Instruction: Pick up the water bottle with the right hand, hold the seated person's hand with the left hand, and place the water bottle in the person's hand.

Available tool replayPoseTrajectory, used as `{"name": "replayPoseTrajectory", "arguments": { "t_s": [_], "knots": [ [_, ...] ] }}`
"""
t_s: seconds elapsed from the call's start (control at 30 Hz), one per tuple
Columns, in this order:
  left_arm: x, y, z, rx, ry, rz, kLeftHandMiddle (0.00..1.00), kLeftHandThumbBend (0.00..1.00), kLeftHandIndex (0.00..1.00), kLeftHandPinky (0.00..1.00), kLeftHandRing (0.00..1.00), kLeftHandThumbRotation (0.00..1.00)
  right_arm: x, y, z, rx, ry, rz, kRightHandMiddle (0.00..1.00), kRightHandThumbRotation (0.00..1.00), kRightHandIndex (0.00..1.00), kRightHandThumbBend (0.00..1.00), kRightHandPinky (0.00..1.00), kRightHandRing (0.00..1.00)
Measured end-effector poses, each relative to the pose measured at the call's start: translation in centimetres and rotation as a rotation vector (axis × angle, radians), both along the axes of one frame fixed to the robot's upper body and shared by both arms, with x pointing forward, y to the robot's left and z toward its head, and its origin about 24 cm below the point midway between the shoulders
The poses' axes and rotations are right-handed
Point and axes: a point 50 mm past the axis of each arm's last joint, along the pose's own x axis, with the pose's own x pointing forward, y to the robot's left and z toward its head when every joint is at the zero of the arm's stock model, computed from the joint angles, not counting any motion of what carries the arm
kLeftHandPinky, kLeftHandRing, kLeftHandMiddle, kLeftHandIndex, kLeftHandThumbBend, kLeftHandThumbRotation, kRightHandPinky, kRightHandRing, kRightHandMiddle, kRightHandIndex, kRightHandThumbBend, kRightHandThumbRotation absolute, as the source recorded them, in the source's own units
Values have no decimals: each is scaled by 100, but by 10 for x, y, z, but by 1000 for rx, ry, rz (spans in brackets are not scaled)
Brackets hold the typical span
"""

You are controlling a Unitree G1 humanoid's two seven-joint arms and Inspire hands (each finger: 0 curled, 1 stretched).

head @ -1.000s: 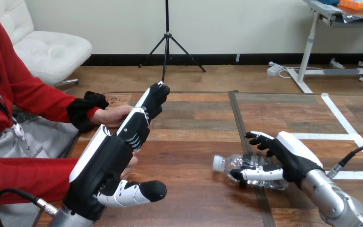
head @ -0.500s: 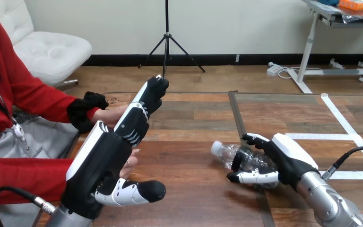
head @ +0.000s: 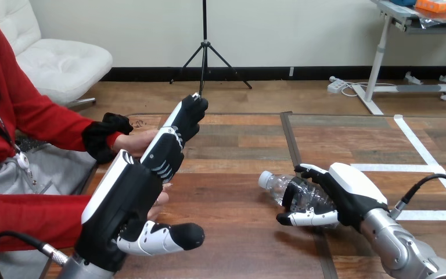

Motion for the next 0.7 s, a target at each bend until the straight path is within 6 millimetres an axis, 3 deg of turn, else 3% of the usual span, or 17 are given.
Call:
{"name": "replayPoseTrajectory", "arguments": {
  "t_s": [0.37, 0.7],
  "knots": [
    [-1, 0, -2, 0, 11, 1, 100, 100, 100, 100, 100, 65, 5, 0, 5, -10, -13, -9, 62, 37, 65, 100, 56, 58],
    [-1, 0, -2, -3, 11, 0, 100, 100, 100, 100, 100, 66, 12, 0, 10, -32, -28, -28, 54, 26, 56, 100, 46, 50]
  ]
}}
